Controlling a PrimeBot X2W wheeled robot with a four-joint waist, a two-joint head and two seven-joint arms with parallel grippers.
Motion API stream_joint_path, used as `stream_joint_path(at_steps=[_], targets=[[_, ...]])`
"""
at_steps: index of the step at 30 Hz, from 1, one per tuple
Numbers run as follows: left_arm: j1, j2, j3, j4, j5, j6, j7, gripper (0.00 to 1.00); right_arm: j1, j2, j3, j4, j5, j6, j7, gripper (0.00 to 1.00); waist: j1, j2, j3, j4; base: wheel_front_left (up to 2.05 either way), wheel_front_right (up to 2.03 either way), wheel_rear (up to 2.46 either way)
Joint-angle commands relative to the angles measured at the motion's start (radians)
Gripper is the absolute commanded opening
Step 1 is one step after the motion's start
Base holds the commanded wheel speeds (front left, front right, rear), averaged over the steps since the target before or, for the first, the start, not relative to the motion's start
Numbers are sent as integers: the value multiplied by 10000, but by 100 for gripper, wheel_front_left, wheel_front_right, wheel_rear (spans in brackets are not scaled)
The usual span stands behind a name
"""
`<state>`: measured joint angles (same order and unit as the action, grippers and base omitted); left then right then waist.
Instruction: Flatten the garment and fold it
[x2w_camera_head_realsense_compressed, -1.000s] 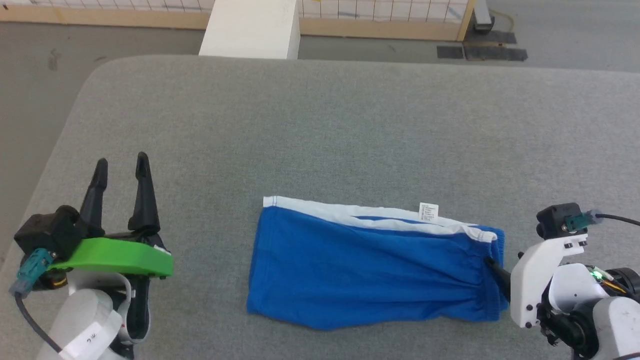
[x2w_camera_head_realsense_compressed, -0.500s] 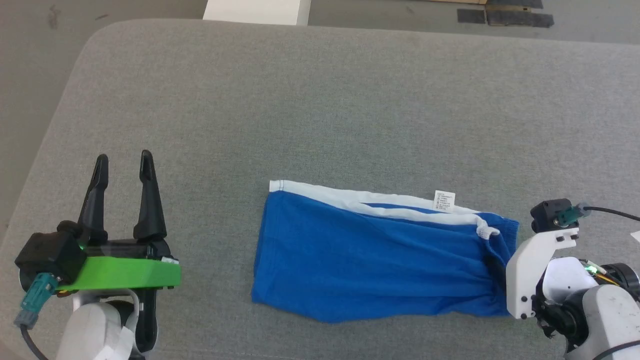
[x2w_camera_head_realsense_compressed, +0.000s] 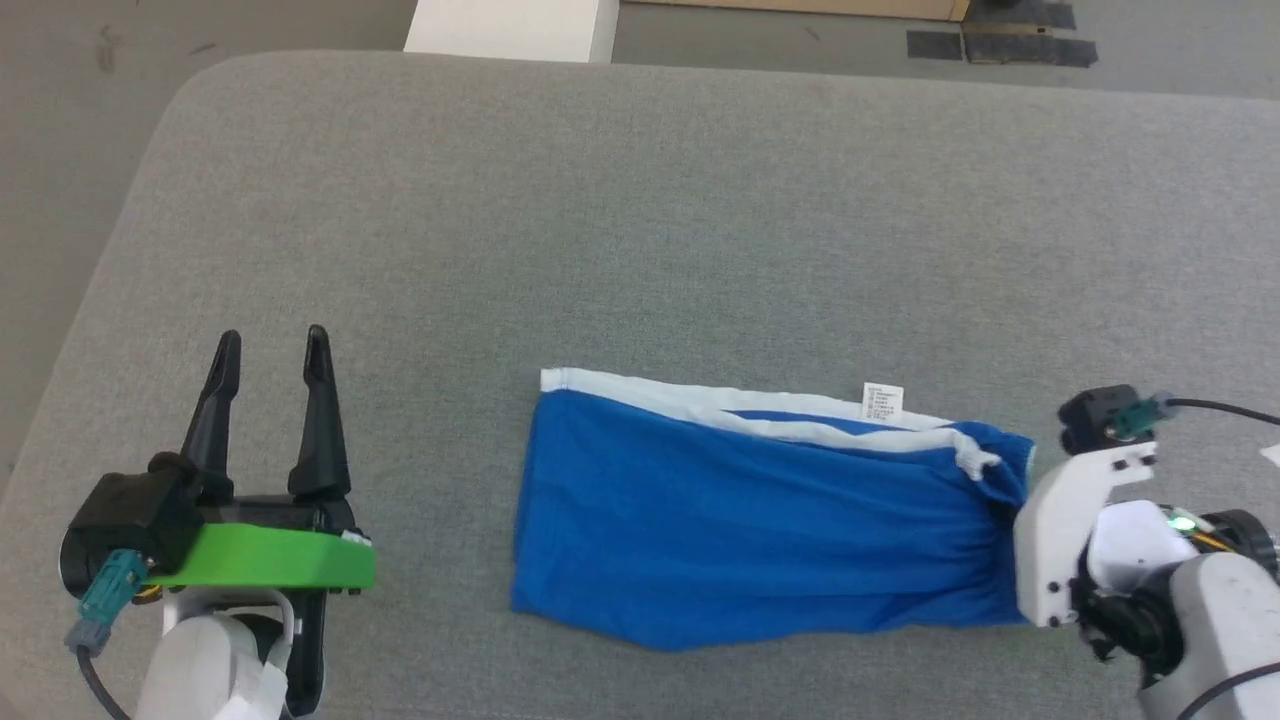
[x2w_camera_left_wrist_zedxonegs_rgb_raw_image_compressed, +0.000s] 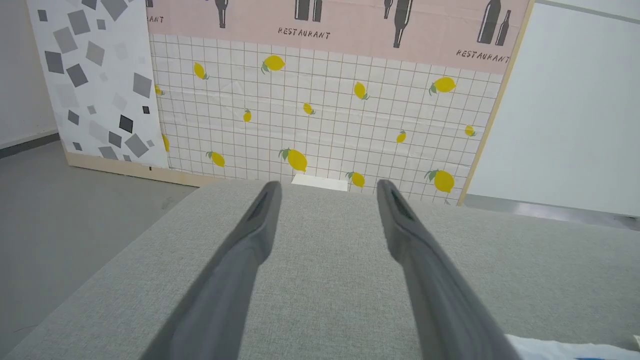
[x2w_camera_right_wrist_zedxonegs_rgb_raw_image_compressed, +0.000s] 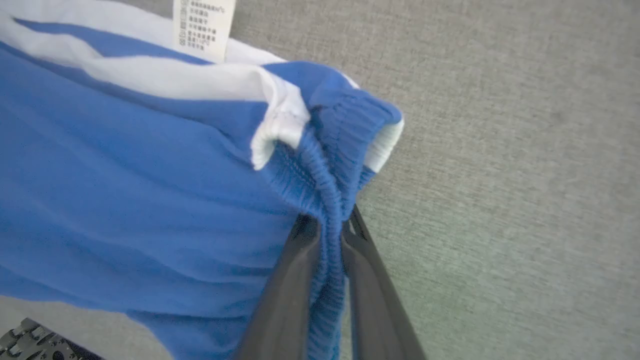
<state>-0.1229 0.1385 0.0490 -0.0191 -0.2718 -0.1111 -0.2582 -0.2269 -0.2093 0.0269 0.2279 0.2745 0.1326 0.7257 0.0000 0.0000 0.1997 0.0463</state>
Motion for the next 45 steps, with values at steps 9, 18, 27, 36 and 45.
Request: stream_joint_path(at_steps=[9,18,27,36,45], targets=[[59,-73,-174,221,236,-149,-35,100,-166,-1349,-1817,245,-569,-19,492,0,0,0,-71,-95,0,0,0],[61,-92,-284,293,260,-179,-35,100,-172,-1646,-3217,265,-1672,-19,1127,0,0,0,-70,-168,0,0,0],[158,-175,7,258,110,-188,-36,100,-49,-1614,-2004,-1635,-1226,-19,2700,0,0,0,-306,-271,0,0,0],[356,-261,238,119,139,-191,-36,100,96,-1036,-529,-3763,-123,-19,4005,0,0,0,-339,-127,0,0,0],[379,-344,276,161,105,-193,-36,100,-140,473,629,-3000,10,-19,3036,0,0,0,-223,204,0,0,0]])
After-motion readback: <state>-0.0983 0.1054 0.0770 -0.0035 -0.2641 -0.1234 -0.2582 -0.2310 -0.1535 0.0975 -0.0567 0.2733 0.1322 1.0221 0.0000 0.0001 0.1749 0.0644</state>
